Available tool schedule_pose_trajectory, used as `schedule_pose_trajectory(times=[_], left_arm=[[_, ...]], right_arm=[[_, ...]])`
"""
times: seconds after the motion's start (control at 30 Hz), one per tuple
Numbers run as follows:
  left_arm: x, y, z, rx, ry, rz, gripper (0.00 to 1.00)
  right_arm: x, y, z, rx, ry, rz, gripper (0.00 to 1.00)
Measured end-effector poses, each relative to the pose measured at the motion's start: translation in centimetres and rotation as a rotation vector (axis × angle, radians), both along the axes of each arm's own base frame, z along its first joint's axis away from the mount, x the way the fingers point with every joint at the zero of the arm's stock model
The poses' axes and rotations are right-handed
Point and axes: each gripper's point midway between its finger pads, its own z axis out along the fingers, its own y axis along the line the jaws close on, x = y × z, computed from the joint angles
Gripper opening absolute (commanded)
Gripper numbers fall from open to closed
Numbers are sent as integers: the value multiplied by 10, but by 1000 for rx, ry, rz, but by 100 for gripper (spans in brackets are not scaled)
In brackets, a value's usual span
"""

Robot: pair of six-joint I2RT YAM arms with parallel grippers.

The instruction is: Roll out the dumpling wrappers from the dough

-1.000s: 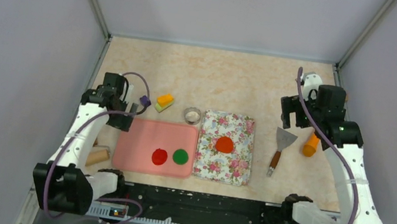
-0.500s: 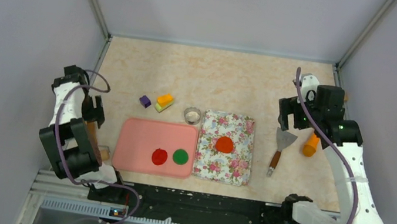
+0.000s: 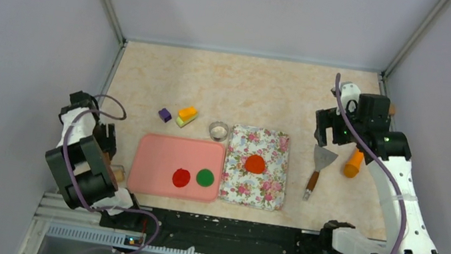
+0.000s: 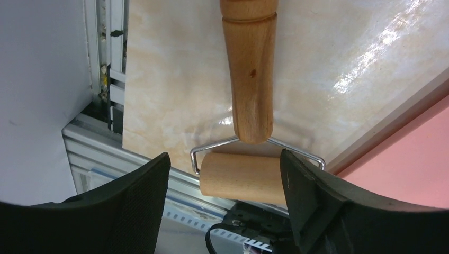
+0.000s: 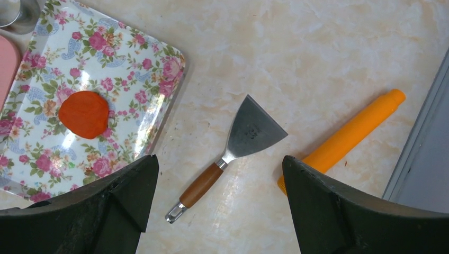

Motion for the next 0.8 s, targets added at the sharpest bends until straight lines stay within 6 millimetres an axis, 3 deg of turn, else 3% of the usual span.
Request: schedule_pose_trajectory(times=[0.27,0.43,0.53,0.8], left_arm=[[9,-4,-18,-49,-65,-85,57],[13,-12,-28,-97,-98,-137,55],[14,-15,-31,-117,-105,-147,37],[14,-15,-39,-140,-79,-152,39]], right_arm=[[0,1,-1,3,8,2,88],[-1,1,-2,2,9,1,88],[-1,1,-2,2,9,1,88],[0,1,-2,2,8,1,88]])
